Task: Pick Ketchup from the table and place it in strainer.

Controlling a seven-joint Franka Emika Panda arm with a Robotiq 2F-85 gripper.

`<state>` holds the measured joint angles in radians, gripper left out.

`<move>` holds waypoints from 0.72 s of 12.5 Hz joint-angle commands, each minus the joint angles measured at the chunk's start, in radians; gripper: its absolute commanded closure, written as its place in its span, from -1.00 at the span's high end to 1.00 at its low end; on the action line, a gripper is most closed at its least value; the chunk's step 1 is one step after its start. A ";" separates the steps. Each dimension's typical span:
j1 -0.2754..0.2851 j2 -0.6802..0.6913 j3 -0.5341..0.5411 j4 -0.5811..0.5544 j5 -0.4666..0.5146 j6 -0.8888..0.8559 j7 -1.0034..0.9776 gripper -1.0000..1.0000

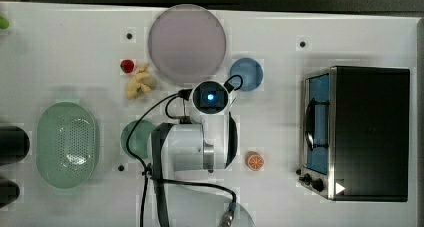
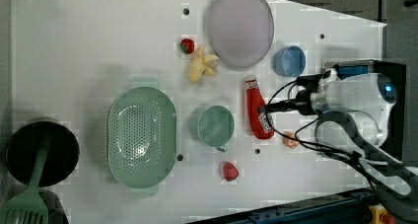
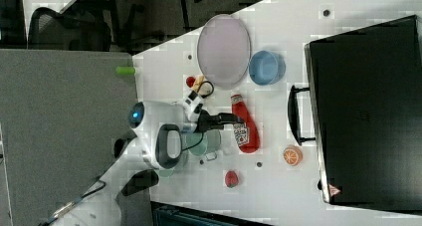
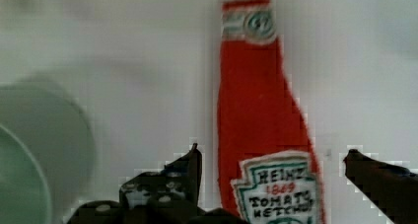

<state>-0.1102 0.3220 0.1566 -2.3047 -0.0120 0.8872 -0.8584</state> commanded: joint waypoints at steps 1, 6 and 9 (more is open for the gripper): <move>-0.001 0.047 -0.008 -0.006 -0.030 0.049 -0.066 1.00; 0.000 0.108 -0.007 -0.009 -0.031 0.119 -0.065 0.93; -0.001 0.100 -0.010 -0.001 -0.031 0.117 -0.066 0.25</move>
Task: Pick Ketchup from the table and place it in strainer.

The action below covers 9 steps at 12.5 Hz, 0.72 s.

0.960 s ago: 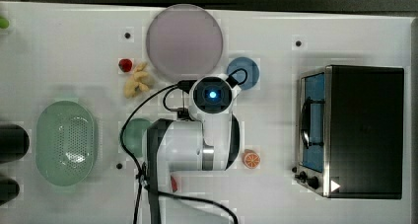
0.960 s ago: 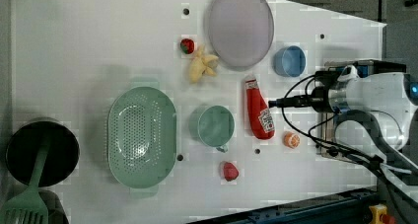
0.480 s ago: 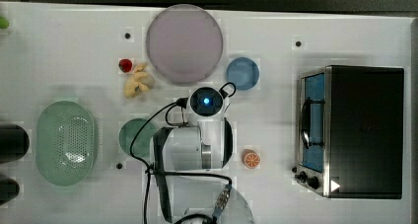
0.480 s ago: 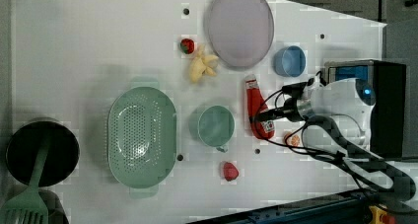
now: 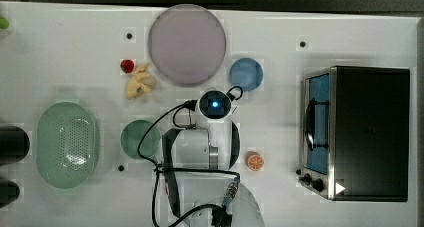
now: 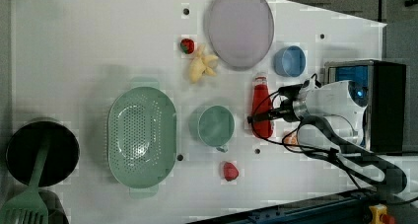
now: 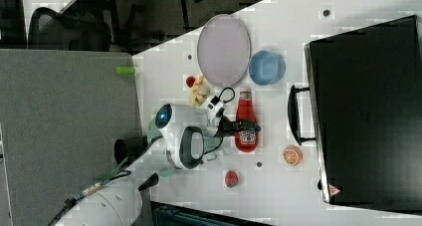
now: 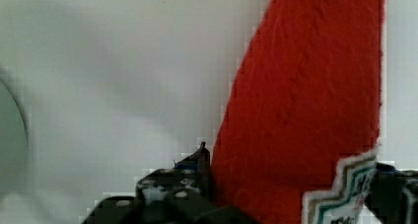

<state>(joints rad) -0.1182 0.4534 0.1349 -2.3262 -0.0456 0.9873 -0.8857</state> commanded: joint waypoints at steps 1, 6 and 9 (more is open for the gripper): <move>0.006 -0.042 0.010 0.027 0.002 0.009 -0.039 0.25; 0.011 -0.288 0.042 0.050 0.003 -0.223 -0.023 0.25; 0.023 -0.463 0.091 0.113 0.003 -0.391 0.016 0.25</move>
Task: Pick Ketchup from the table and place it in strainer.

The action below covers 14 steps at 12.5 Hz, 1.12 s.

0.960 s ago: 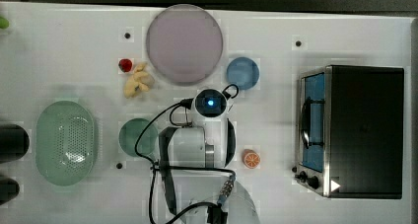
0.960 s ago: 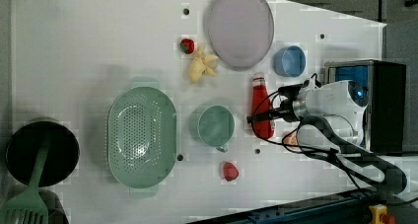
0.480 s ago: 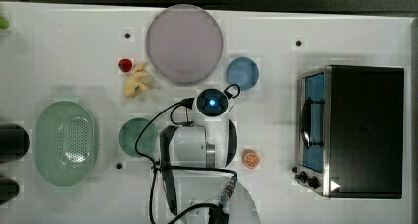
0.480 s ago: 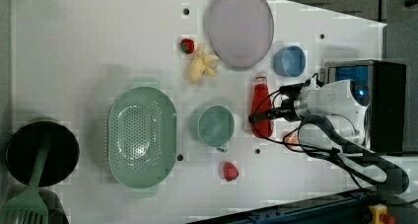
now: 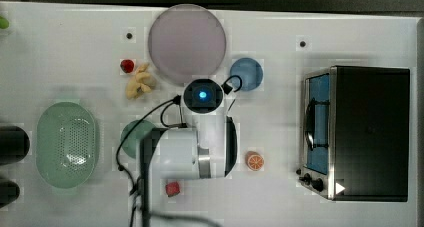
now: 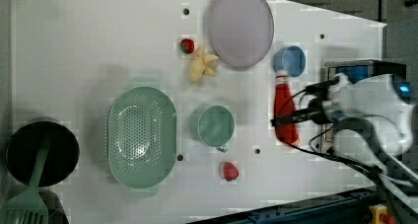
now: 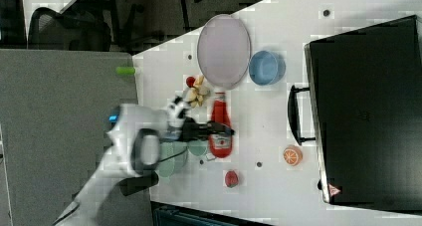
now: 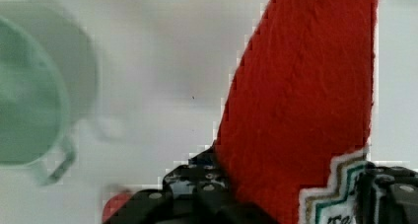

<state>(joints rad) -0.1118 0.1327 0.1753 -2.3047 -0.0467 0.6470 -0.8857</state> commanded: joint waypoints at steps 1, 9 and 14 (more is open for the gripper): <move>0.022 -0.183 0.070 0.111 0.007 -0.101 0.056 0.25; 0.101 -0.120 0.379 0.178 0.105 -0.077 0.593 0.25; 0.134 0.065 0.512 0.180 0.096 0.165 0.755 0.25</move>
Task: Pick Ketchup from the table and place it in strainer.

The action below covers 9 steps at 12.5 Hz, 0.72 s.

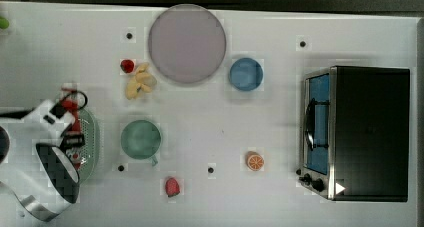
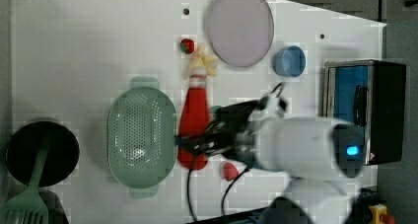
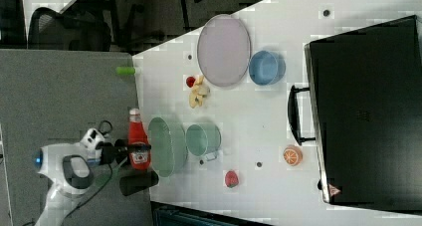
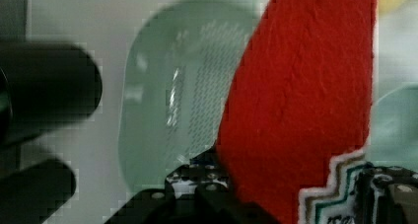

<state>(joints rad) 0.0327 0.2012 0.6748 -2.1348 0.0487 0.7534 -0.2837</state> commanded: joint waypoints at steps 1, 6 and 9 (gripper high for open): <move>0.005 0.038 0.021 0.010 -0.007 0.087 0.155 0.25; 0.062 0.220 0.018 0.005 -0.104 0.252 0.252 0.25; 0.070 0.253 0.013 0.003 -0.153 0.251 0.318 0.53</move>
<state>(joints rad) 0.0909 0.4695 0.6836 -2.1543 -0.0768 0.9893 -0.0525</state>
